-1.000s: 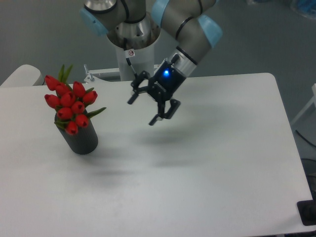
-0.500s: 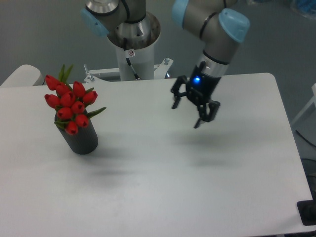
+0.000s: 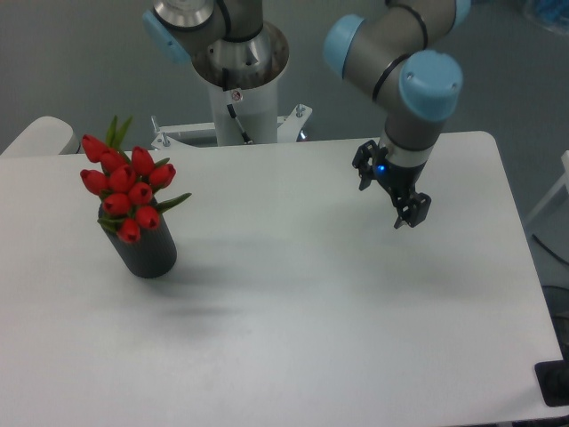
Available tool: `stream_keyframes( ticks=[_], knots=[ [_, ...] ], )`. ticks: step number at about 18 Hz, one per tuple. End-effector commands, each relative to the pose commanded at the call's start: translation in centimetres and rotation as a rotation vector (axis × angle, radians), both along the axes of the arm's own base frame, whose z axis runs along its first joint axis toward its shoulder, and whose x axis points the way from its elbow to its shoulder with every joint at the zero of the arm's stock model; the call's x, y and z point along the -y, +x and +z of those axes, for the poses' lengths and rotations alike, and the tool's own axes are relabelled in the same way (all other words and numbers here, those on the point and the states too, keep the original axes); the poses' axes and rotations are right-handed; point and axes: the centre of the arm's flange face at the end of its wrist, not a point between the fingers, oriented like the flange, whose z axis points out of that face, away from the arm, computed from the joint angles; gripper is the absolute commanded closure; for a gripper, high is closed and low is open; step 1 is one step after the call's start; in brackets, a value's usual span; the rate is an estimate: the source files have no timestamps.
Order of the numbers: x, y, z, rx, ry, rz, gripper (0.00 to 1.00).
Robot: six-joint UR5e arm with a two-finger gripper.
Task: Insert the flowers into the vase
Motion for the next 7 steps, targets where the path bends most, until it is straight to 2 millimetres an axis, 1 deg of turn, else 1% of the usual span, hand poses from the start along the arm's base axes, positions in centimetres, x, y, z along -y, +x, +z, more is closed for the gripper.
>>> stream_keyframes(
  ticks=[7],
  knots=[
    [-0.16, 0.17, 0.07, 0.003, 0.004, -0.015, 0.0]
  ],
)
